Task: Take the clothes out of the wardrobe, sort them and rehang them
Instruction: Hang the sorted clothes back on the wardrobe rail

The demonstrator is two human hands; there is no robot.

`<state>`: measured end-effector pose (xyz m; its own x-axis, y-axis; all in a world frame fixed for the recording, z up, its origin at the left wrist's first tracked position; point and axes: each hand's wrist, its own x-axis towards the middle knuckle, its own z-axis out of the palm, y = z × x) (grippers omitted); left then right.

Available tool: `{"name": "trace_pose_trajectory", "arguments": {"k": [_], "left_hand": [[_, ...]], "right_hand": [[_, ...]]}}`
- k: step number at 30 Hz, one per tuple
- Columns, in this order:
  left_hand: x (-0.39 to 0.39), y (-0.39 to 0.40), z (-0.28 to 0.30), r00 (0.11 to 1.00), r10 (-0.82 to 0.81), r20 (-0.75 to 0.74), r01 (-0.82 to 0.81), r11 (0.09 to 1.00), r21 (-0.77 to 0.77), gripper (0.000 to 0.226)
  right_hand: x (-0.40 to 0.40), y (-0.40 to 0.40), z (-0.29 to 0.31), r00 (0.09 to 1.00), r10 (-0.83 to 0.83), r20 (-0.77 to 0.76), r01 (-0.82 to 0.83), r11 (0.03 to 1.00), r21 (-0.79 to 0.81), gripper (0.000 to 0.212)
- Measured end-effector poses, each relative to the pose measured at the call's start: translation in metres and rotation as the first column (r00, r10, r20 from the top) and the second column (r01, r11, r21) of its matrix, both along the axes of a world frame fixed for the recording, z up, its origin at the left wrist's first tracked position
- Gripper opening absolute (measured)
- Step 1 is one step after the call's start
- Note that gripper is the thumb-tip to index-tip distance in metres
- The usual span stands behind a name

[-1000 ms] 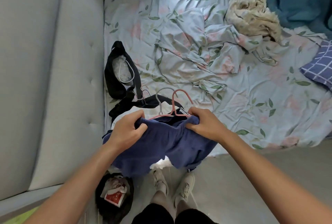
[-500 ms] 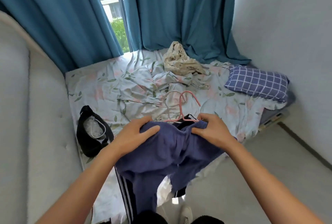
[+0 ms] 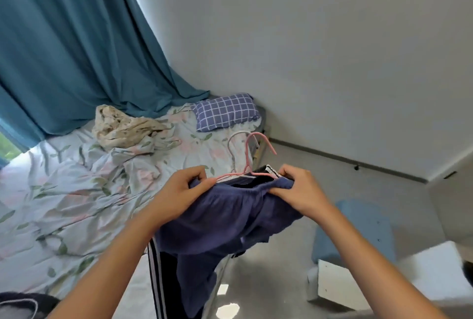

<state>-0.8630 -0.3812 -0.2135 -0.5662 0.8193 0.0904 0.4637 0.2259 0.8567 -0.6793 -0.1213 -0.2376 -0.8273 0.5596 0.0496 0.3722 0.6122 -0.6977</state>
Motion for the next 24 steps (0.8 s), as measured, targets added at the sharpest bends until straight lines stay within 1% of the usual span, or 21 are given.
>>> {"name": "trace_pose_trajectory", "arguments": {"k": [3, 6, 7, 10, 12, 15, 17, 19, 21, 24], "left_hand": [[0.023, 0.049, 0.012, 0.989, -0.146, -0.028, 0.147, 0.989, 0.006, 0.037], [0.054, 0.097, 0.019, 0.958, -0.279, -0.061, 0.280, 0.960, 0.002, 0.035], [0.066, 0.111, 0.021, 0.947, -0.316, -0.063, 0.317, 0.949, 0.003, 0.035], [0.105, 0.151, 0.021, 0.906, -0.419, -0.062, 0.418, 0.908, -0.019, 0.035], [0.127, 0.174, 0.018, 0.881, -0.471, -0.051, 0.469, 0.882, -0.037, 0.030], [0.154, 0.202, 0.018, 0.844, -0.535, 0.040, 0.536, 0.844, -0.027, 0.025], [0.170, 0.219, 0.021, 0.798, -0.601, 0.032, 0.602, 0.796, -0.067, 0.029], [0.182, 0.232, 0.024, 0.744, -0.668, -0.035, 0.659, 0.741, -0.131, 0.040], [0.189, 0.246, 0.027, 0.702, -0.711, -0.044, 0.697, 0.698, -0.163, 0.049], [0.196, 0.261, 0.027, 0.651, -0.755, 0.076, 0.755, 0.634, -0.166, 0.045]], "right_hand": [[0.065, 0.022, 0.010, 0.986, -0.167, -0.018, 0.167, 0.986, -0.012, 0.034], [0.128, 0.038, 0.014, 0.949, -0.317, -0.009, 0.316, 0.948, -0.023, 0.056], [0.148, 0.044, 0.014, 0.934, -0.356, -0.010, 0.356, 0.934, -0.018, 0.058], [0.200, 0.058, 0.013, 0.889, -0.457, -0.003, 0.457, 0.889, 0.013, 0.052], [0.229, 0.064, 0.012, 0.867, -0.497, -0.020, 0.498, 0.867, 0.018, 0.046], [0.266, 0.070, 0.011, 0.831, -0.556, -0.024, 0.557, 0.831, 0.014, 0.036], [0.285, 0.072, 0.009, 0.802, -0.597, -0.006, 0.597, 0.802, 0.033, 0.033], [0.300, 0.071, 0.007, 0.778, -0.628, -0.012, 0.628, 0.778, 0.025, 0.031], [0.310, 0.068, 0.006, 0.753, -0.657, -0.038, 0.658, 0.753, 0.017, 0.031], [0.324, 0.062, 0.002, 0.712, -0.698, -0.080, 0.702, 0.711, 0.038, 0.035]]}}
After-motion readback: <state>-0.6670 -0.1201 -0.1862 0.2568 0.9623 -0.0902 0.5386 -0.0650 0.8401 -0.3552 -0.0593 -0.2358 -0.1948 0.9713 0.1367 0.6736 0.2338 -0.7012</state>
